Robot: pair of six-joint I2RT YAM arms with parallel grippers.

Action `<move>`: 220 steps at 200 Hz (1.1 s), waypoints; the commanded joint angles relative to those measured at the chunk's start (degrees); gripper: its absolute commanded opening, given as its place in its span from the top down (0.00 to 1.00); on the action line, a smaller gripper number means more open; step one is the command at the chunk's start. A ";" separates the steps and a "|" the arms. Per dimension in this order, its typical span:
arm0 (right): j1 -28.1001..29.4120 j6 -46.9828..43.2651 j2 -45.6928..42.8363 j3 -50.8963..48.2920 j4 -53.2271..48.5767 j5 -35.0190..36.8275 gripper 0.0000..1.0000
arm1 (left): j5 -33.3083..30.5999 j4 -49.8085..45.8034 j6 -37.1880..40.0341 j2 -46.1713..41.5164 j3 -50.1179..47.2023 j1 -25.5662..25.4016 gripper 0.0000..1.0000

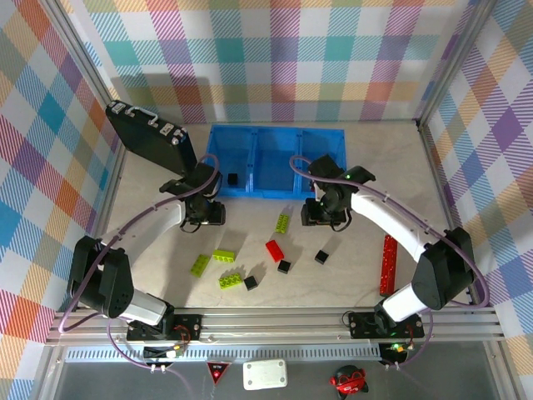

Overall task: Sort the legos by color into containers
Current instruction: Pick up the lego from the middle-left of the table.

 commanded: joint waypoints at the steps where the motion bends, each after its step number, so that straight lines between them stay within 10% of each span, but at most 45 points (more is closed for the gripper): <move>1: 0.48 1.36 -1.62 -2.02 1.24 -1.13 0.54 | 0.65 0.11 -2.41 -2.56 -2.15 -0.82 0.52; 109: 0.84 1.97 -1.03 -5.65 3.54 -1.78 0.54 | 1.78 -0.57 -10.04 -5.94 -10.71 -7.28 0.50; 220: 1.35 1.98 0.00 -5.30 3.23 -1.60 0.54 | 0.80 0.93 -13.09 -2.97 -12.59 -12.82 0.15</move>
